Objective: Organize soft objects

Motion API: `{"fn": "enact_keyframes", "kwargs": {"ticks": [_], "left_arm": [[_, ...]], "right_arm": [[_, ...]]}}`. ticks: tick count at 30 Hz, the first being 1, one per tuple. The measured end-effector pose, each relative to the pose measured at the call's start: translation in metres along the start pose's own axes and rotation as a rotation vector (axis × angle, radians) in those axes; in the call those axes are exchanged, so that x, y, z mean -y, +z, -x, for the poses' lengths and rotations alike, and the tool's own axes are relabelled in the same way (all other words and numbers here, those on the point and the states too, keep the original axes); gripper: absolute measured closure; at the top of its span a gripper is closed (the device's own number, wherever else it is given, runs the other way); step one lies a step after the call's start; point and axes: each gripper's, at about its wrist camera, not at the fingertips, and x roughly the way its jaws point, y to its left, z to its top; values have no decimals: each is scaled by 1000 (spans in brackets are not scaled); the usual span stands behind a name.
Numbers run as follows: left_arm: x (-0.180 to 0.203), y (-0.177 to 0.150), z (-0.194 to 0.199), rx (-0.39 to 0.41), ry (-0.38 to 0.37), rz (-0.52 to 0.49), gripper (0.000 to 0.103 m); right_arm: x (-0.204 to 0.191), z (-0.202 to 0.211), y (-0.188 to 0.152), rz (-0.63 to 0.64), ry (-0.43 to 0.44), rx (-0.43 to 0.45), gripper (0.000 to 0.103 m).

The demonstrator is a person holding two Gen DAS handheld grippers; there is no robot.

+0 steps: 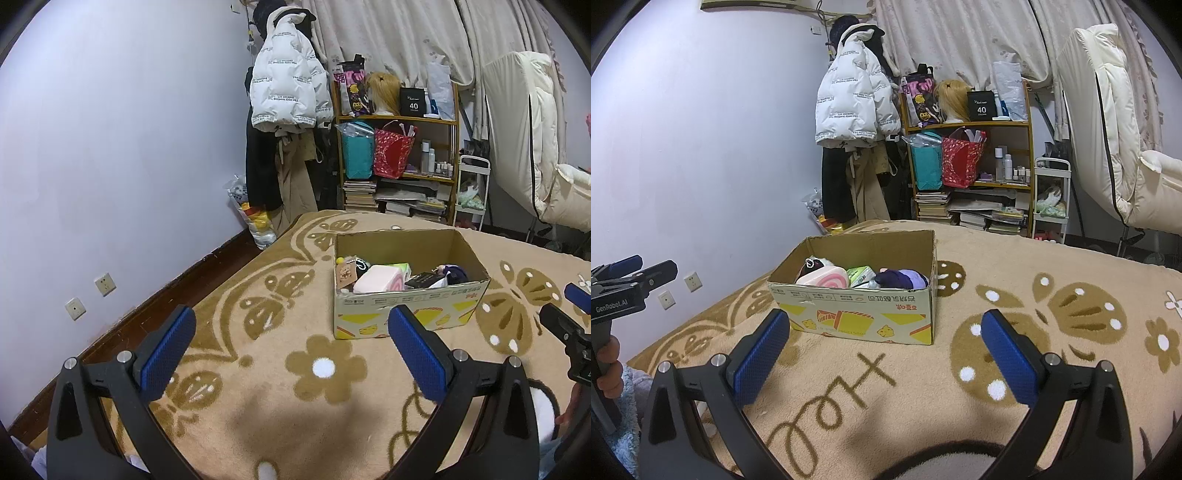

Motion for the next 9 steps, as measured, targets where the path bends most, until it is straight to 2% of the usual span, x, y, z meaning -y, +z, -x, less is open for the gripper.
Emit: {"fn": "enact_keyframes", "kwargs": {"ticks": [9], "left_arm": [[1,0,0,-2,-2,2,0]], "right_arm": [[1,0,0,0,2,0,0]]}}
